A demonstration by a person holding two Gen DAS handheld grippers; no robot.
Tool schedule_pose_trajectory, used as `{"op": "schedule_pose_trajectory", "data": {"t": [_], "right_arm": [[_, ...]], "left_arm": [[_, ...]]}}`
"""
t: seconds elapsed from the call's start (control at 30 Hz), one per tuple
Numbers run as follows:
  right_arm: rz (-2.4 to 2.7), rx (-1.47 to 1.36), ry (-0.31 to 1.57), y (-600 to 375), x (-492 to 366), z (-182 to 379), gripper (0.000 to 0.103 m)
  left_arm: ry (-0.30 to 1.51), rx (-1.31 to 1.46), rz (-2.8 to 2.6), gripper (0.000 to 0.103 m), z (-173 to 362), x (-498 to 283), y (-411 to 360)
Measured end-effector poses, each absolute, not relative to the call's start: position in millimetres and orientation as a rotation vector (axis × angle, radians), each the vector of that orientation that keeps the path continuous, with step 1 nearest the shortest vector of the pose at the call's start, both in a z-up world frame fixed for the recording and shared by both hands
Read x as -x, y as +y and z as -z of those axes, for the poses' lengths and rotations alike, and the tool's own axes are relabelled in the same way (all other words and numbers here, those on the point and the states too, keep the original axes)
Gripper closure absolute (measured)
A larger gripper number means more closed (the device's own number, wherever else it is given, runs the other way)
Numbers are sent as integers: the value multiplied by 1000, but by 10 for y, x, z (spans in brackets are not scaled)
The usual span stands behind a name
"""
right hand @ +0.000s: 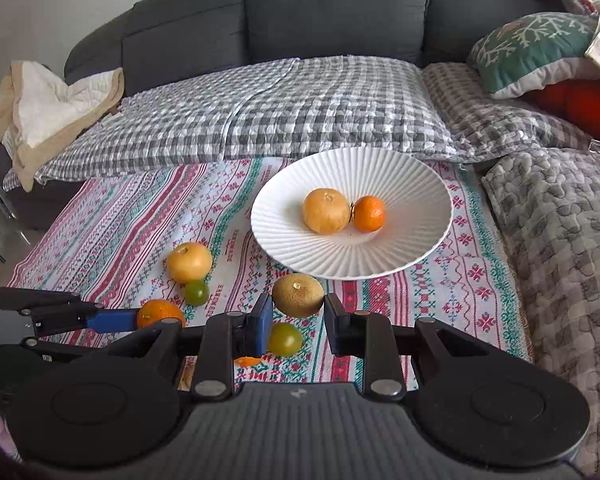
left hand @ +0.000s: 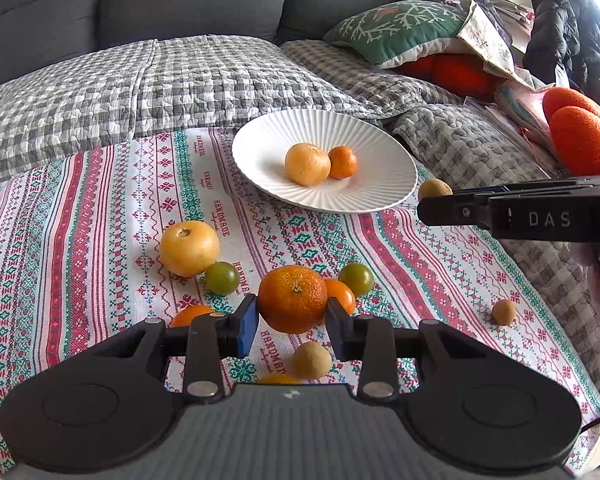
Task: Organize fruits
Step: 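Carry the tangerine with the left tool while the right tool carries the brown fruit to the bowl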
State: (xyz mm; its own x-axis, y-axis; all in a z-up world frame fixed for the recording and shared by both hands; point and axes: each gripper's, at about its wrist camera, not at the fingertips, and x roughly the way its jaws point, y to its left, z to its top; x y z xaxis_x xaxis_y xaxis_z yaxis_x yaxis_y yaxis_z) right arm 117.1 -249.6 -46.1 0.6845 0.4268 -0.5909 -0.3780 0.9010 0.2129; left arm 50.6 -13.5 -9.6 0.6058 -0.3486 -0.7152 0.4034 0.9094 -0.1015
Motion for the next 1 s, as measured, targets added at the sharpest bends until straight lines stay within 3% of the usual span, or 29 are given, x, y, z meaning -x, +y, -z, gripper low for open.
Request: {"op": "schedule_pose_trajectory", "data": {"t": [0.4,1.0], "right_arm": [[-426,-112,619,-2621,-1355,529,78],[-386,-84,616,-2564,-1617,795,78]], "left_arm": [[745,-29,470,74,-76,-850,-405],[750,-175,585,74,263,-1562,-799]]}}
